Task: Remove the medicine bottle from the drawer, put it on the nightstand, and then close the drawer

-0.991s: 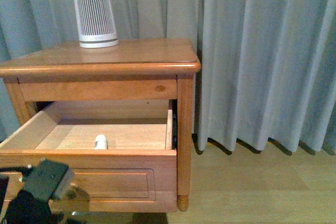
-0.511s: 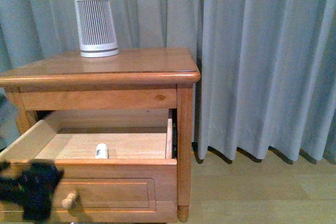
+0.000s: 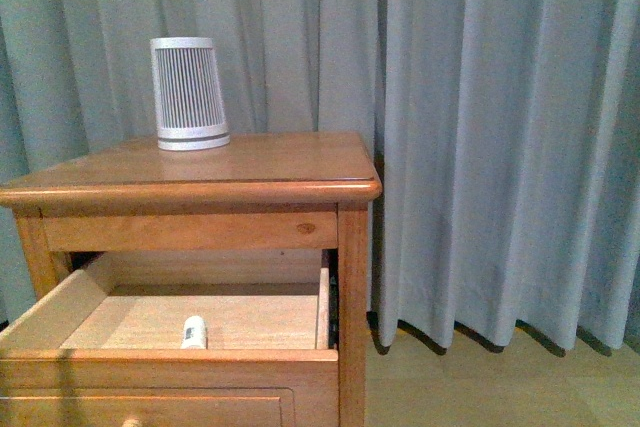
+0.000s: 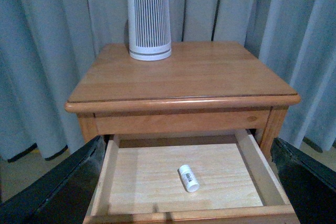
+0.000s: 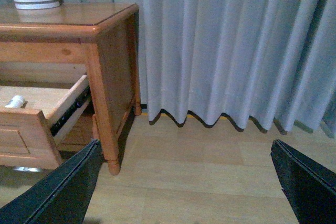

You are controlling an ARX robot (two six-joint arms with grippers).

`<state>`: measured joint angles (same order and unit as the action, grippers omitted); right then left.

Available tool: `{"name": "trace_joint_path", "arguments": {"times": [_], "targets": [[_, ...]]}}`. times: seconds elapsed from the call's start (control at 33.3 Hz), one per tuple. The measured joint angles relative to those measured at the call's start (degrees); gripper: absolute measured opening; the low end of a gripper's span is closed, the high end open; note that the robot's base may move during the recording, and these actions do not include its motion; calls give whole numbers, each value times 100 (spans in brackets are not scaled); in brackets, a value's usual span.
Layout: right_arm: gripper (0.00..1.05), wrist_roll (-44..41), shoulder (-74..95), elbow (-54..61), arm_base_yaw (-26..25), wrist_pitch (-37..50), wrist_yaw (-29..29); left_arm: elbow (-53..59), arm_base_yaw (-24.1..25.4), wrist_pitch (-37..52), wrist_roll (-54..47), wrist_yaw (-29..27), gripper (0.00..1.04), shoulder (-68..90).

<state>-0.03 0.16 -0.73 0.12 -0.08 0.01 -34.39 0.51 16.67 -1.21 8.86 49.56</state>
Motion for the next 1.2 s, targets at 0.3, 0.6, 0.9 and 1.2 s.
{"name": "trace_joint_path", "arguments": {"times": [0.3,0.6,0.9,1.2], "targets": [[98,0,0,0,0,0,0,1462,94,-1137,155,-636,86,-2374],[98,0,0,0,0,0,11,2240,-35,-901,151,-881,38,-2933],[98,0,0,0,0,0,11,2743,-37,-855,146,-887,3,-3421],[98,0,0,0,0,0,9,3027,-37,-1338,146,-887,3,-4111]]}}
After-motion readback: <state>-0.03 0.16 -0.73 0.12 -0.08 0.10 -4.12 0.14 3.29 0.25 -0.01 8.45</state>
